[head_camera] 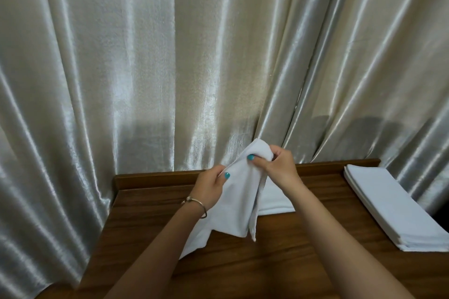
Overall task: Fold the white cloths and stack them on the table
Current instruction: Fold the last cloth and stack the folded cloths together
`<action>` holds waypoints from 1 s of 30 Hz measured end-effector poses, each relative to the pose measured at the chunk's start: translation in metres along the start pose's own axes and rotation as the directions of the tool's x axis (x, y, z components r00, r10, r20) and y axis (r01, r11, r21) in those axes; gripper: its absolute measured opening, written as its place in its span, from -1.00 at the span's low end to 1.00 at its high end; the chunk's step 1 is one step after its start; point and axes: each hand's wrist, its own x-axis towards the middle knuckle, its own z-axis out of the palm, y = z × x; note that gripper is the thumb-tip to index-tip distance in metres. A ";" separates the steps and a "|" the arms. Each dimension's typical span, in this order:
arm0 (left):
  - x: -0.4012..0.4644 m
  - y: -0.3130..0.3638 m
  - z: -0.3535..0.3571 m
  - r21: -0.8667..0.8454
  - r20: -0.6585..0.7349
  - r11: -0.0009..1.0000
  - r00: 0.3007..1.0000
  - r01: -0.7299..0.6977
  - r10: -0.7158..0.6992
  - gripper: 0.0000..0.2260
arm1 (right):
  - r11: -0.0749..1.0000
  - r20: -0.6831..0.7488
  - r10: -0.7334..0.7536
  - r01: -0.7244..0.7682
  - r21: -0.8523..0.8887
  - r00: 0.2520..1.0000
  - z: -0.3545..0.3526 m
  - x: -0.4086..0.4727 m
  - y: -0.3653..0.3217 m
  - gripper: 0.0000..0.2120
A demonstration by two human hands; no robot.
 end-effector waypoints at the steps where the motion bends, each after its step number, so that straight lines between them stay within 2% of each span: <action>1: 0.000 0.001 0.002 0.026 0.029 1.000 1.000 -0.014 0.013 -0.83 | 0.979 -0.024 -0.035 0.030 -0.201 0.999 0.000 -0.002 0.001 -0.63; 3: 0.003 0.006 0.008 0.145 0.095 0.987 0.994 -0.073 0.060 -0.85 | 0.829 -0.001 -0.232 0.197 -0.524 0.973 0.000 -0.008 0.003 -0.27; 4: 0.005 0.009 0.011 0.244 0.130 0.962 0.987 -0.120 0.090 -0.85 | 0.734 0.096 -0.354 0.340 -0.588 0.930 -0.001 -0.011 0.003 -0.14; 6: 0.008 0.015 0.017 0.424 0.197 0.878 0.969 -0.223 0.150 -0.79 | 0.557 0.357 -0.466 0.582 -0.593 0.810 0.000 -0.018 0.000 0.00; 8: 0.012 0.020 0.021 0.467 0.239 0.832 0.949 -0.299 0.207 -0.80 | 0.502 0.500 -0.420 0.653 -0.567 0.757 0.000 -0.018 0.002 0.04; 9: 0.012 0.023 0.022 0.455 0.235 0.834 0.946 -0.312 0.225 -0.79 | 0.538 0.534 -0.380 0.650 -0.537 0.755 -0.002 -0.015 0.003 0.00; 11: 0.013 0.023 0.022 0.370 0.203 0.877 0.948 -0.308 0.247 -0.77 | 0.656 0.550 -0.326 0.603 -0.454 0.769 -0.006 -0.008 0.003 -0.27; 13: 0.013 0.019 0.023 0.283 0.198 0.916 0.952 -0.284 0.234 -0.82 | 0.747 0.493 -0.275 0.506 -0.431 0.825 -0.010 -0.001 0.005 -0.53; 15: 0.016 0.012 0.025 0.144 0.169 0.967 0.969 -0.208 0.183 -0.90 | 0.781 0.411 -0.197 0.395 -0.483 0.890 -0.013 0.004 0.006 -0.71; 17: 0.020 0.006 0.024 0.015 0.170 0.987 0.973 -0.160 0.155 -0.81 | 0.799 0.356 -0.135 0.314 -0.512 0.925 -0.014 0.006 0.006 -0.90; 18: 0.023 0.004 0.023 0.004 0.202 0.988 0.968 -0.154 0.150 -0.75 | 0.805 0.333 -0.125 0.292 -0.516 0.935 -0.014 0.006 0.005 -0.94; 21: 0.029 0.003 0.021 0.142 0.260 0.970 0.953 -0.196 0.154 -0.71 | 0.792 0.268 -0.148 0.276 -0.544 0.952 -0.015 0.006 0.006 -0.90; 24: 0.031 -0.001 0.014 0.299 0.152 0.934 0.976 -0.196 0.156 -0.75 | 0.817 0.151 -0.192 0.243 -0.523 0.970 -0.017 0.010 0.010 -0.86; 27: 0.032 -0.010 0.005 0.301 0.013 0.946 0.993 -0.118 0.120 -0.81 | 0.870 -0.008 -0.228 0.200 -0.450 0.974 -0.026 0.015 0.009 -0.86; 30: 0.035 -0.017 -0.003 0.355 0.007 0.931 0.996 -0.090 0.093 -0.80 | 0.842 -0.037 -0.241 0.190 -0.506 0.970 -0.034 0.019 0.005 -0.85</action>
